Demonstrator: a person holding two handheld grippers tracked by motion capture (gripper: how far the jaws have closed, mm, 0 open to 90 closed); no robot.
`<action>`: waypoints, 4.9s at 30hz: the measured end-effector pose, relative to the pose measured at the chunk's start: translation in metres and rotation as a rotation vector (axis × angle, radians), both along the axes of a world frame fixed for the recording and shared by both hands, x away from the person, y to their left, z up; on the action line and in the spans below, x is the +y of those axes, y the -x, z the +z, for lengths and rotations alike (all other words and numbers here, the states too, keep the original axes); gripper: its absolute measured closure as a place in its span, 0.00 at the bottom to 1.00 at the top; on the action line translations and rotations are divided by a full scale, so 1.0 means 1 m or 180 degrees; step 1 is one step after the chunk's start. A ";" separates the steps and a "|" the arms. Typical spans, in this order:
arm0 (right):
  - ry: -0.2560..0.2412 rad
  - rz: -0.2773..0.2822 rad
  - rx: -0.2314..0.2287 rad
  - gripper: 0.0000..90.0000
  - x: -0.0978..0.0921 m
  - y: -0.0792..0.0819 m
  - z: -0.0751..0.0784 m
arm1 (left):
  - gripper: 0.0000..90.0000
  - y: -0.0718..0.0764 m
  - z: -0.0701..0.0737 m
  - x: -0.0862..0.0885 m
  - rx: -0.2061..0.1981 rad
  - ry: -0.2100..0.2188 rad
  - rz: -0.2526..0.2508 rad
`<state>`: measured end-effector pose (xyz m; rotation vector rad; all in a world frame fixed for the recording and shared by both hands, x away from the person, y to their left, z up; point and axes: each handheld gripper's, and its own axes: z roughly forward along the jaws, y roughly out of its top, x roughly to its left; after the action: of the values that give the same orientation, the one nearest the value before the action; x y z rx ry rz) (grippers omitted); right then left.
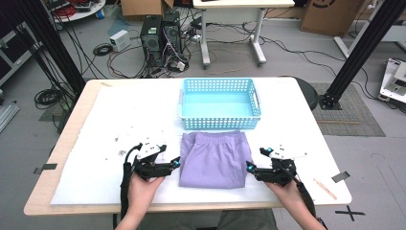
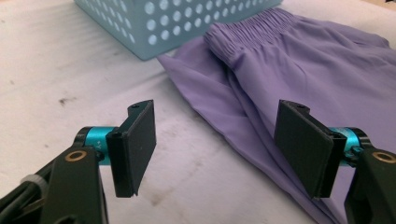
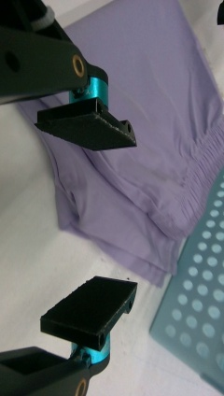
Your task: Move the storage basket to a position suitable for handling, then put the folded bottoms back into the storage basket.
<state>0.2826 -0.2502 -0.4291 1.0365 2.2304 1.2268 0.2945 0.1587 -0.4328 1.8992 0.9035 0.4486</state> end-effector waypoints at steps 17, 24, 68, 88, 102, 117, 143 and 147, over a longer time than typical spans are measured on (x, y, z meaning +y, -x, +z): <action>0.0458 -0.0256 0.0420 0.30 0.032 -0.004 -0.016 | 0.35 -0.005 -0.016 -0.029 0.0501 -0.0357 0.0053; 0.0463 -0.0198 0.0637 0.40 0.034 -0.010 -0.018 | 0.42 -0.006 -0.016 -0.030 0.0579 -0.0330 0.0083; 0.0305 0.0086 0.0665 0.92 -0.009 0.017 -0.017 | 0.94 0.012 -0.017 -0.074 0.0638 -0.0171 -0.0536; 0.0129 -0.0042 -0.0032 0.41 -0.029 0.011 -0.001 | 0.42 0.006 0.002 -0.031 -0.0133 -0.0200 -0.0371; 0.0014 -0.0169 -0.0114 0.37 -0.048 -0.004 -0.001 | 0.39 0.002 0.004 0.012 -0.0438 -0.0097 -0.0168; -0.0062 -0.0218 -0.0281 0.37 -0.054 0.003 0.004 | 0.36 0.008 0.010 0.005 -0.0553 0.0190 -0.0311; 0.0066 -0.0150 -0.0364 0.36 -0.044 0.010 0.002 | 0.34 0.017 0.007 -0.022 -0.0484 0.0039 -0.0389; 0.0097 -0.0155 -0.0386 0.36 -0.044 0.011 0.002 | 0.34 0.018 0.005 -0.033 -0.0465 0.0013 -0.0440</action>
<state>0.2716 -0.2947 -0.4276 0.9726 2.1133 1.1985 0.2764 0.1262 -0.4276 1.8848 0.6725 0.4944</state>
